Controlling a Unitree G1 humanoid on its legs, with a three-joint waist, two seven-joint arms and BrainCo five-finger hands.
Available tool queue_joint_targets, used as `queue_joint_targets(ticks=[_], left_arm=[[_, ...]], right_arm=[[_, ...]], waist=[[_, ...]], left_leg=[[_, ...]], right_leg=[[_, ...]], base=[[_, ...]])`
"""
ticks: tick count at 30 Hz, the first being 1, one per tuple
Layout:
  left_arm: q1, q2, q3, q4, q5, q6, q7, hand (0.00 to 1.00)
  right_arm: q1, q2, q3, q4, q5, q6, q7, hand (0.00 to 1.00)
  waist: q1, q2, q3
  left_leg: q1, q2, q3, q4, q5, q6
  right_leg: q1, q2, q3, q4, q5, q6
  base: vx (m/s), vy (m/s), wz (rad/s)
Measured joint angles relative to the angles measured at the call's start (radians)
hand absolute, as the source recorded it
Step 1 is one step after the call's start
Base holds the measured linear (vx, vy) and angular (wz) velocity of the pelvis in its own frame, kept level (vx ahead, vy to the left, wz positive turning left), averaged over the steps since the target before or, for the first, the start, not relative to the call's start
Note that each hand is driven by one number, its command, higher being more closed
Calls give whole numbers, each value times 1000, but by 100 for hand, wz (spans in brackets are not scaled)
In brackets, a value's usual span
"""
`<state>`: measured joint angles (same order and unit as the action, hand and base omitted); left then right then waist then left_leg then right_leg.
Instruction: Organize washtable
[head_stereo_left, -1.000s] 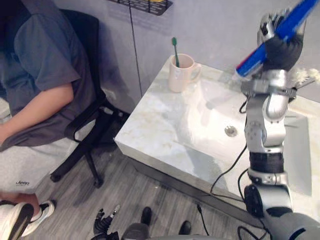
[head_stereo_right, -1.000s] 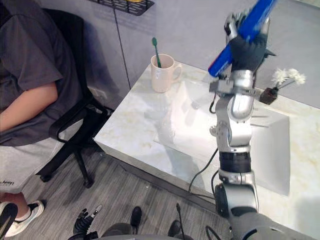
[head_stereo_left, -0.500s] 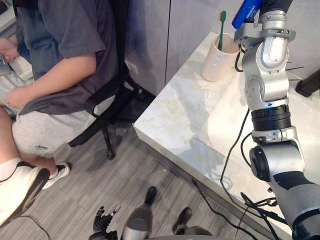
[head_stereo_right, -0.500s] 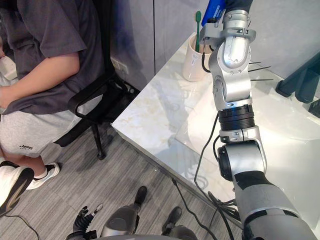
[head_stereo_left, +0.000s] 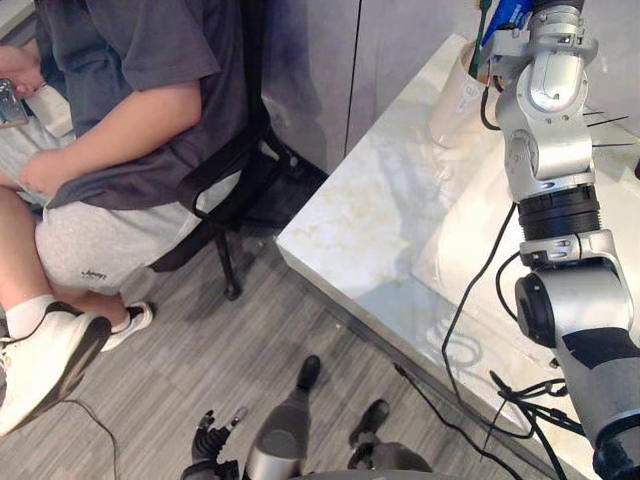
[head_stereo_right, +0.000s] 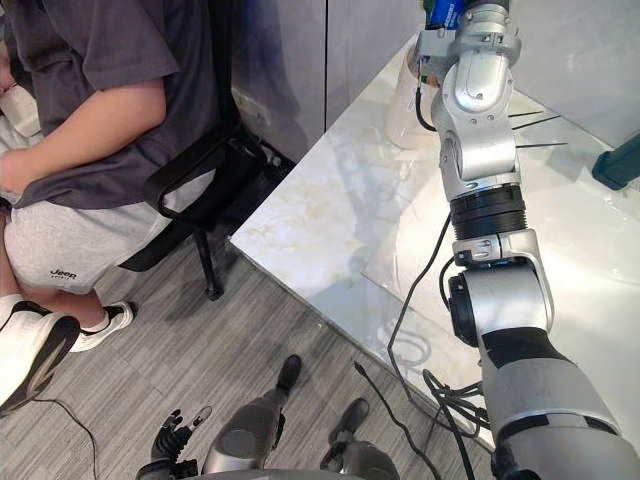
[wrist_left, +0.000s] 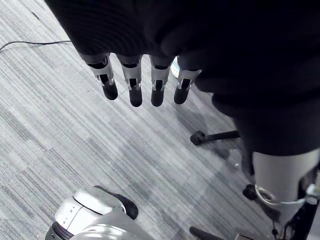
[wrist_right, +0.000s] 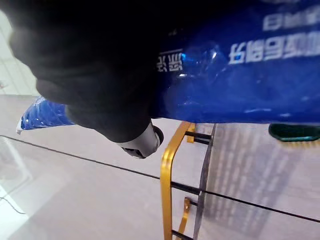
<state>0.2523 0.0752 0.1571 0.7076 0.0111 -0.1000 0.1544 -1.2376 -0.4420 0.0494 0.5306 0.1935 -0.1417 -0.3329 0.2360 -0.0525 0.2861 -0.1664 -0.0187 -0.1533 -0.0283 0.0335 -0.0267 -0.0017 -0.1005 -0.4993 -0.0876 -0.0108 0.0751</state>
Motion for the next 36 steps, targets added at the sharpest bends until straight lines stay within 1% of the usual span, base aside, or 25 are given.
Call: queue_joint_targets(ticks=[2,3,7,12,20,24,30,35,36], left_arm=[[-3,0,-2,0,0,-3,0,0],[-3,0,-4,0,0,-4,0,0],[-3,0,-12,1,0,-6,0,0],[-3,4,-22,0,0,-6,2,0],[-3,8,-30,1,1,-4,3,0],[-3,9,-29,1,2,4,3,0],[-3,9,-29,9,3,5,3,0],[-3,12,-28,10,5,7,3,0],[-2,15,-28,10,5,8,3,0]], right_arm=[[0,0,0,1,0,1,1,100],[0,0,0,1,-3,3,2,0],[0,0,0,11,-6,15,5,0],[8,1,2,17,-6,16,5,0],[75,4,1,13,-8,22,4,0],[121,6,0,-60,-8,20,6,0],[173,21,-5,-84,-9,20,7,0],[189,26,-13,-126,-9,21,7,0],[202,26,-13,-155,-10,21,8,0]], waist=[[-1,3,8],[-1,6,13],[-1,14,27],[-1,14,27],[-2,14,27],[-3,13,26],[-4,11,23],[-7,7,20],[-8,2,17]], left_leg=[[0,0,2,2,0,0],[0,0,4,3,0,0],[0,0,5,5,0,0],[1,0,7,8,0,0],[19,1,7,9,0,0],[29,1,8,8,1,-1],[42,2,9,5,6,-4],[58,4,13,-33,34,-5],[60,4,13,-35,34,-4]], right_leg=[[0,0,2,0,0,0],[0,-1,3,0,0,0],[-1,-1,5,1,0,0],[-1,-2,6,4,0,0],[13,-4,6,16,-3,-2],[21,-4,7,16,-3,-3],[33,-4,8,17,-3,-3],[33,-4,8,17,-3,-3],[33,-4,8,17,-3,-3]], base=[[4,22,-3],[-2,26,-4],[-3,16,-1],[-1,7,0],[-2,8,0],[0,0,0],[0,0,0],[0,0,0],[0,0,0]])
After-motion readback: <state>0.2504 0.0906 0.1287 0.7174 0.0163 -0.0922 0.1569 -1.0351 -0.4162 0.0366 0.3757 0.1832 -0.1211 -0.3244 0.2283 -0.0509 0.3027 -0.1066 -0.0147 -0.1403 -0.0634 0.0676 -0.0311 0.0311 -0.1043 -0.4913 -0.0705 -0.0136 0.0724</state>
